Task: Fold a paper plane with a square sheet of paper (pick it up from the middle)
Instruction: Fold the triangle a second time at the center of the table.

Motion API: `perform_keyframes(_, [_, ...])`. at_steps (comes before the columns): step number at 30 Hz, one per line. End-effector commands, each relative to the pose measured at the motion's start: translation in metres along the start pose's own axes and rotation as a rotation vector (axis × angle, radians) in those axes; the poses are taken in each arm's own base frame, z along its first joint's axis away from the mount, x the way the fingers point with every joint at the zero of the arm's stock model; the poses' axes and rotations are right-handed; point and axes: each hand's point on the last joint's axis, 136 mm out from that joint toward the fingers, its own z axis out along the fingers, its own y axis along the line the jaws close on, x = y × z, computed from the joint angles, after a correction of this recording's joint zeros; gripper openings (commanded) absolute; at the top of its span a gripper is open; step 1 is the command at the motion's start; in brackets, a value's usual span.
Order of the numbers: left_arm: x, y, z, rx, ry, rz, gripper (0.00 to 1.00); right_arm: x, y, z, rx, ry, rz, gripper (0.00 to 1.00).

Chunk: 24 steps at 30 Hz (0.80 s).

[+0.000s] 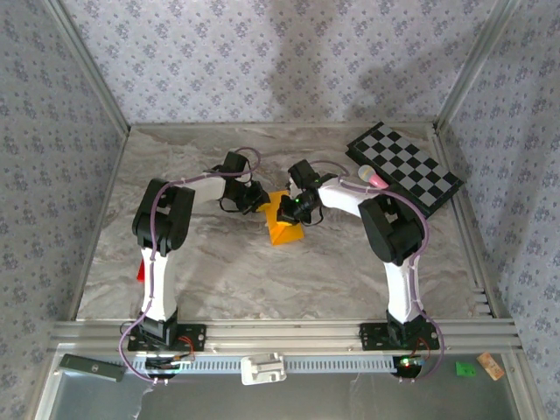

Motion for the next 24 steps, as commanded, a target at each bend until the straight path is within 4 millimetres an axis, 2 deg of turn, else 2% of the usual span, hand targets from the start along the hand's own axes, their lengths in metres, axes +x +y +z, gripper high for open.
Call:
perform_keyframes(1, [0.0188, 0.0331, 0.0187, -0.096, 0.060, -0.052, 0.13, -0.0009, -0.0097, 0.0072, 0.025, 0.011, 0.040, 0.02])
perform_keyframes(16, [0.0188, 0.0335, 0.0187, -0.098, 0.059, -0.057, 0.13, -0.0015, -0.0122, 0.0095, 0.016, 0.009, 0.051, 0.03])
perform_keyframes(24, [0.0202, 0.0355, 0.0190, -0.101, 0.062, -0.060, 0.13, -0.0020, -0.0072, 0.0095, -0.019, 0.005, 0.042, 0.03])
